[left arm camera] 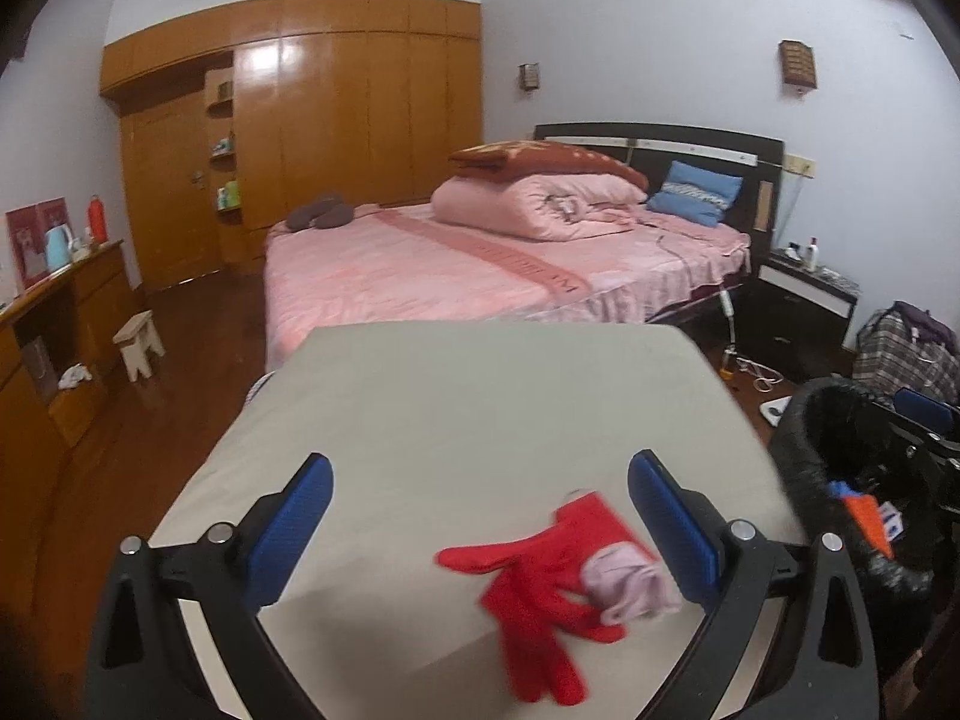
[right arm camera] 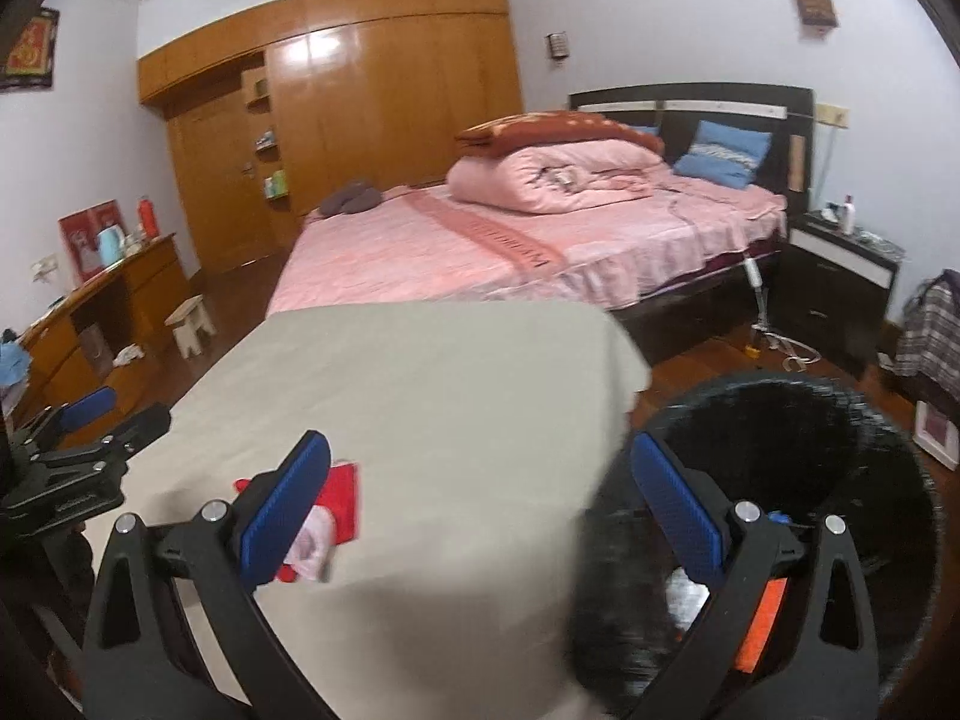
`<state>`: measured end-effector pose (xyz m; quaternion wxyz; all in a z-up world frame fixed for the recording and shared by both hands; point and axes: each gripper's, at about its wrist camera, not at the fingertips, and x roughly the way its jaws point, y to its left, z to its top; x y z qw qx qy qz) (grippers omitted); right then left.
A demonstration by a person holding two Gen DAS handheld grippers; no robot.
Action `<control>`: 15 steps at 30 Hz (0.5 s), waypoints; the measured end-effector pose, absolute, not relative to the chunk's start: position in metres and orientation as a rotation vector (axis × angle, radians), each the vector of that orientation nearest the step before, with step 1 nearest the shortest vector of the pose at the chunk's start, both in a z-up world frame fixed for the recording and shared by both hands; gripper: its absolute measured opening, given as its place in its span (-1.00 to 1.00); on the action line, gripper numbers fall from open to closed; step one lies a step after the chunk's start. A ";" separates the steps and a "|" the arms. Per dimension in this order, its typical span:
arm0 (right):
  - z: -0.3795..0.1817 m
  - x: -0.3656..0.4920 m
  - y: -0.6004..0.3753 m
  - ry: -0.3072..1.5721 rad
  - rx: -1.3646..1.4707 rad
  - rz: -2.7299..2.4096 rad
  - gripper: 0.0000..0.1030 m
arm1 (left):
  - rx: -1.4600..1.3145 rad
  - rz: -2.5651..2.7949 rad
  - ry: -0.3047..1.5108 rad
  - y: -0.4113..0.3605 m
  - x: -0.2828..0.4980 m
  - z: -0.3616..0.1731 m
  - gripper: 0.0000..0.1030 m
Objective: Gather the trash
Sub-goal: 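Withdraw both open tools from the bin toward the red glove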
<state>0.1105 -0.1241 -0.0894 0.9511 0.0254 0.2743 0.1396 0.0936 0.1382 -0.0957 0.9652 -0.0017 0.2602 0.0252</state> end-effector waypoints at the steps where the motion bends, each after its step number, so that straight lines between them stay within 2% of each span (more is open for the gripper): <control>1: -0.091 0.111 -0.118 0.560 0.052 0.295 0.90 | -0.006 0.060 0.531 0.143 0.094 -0.099 0.88; 15: -0.125 0.122 -0.039 0.640 -0.012 0.400 0.90 | -0.042 0.112 0.603 0.184 0.092 -0.142 0.88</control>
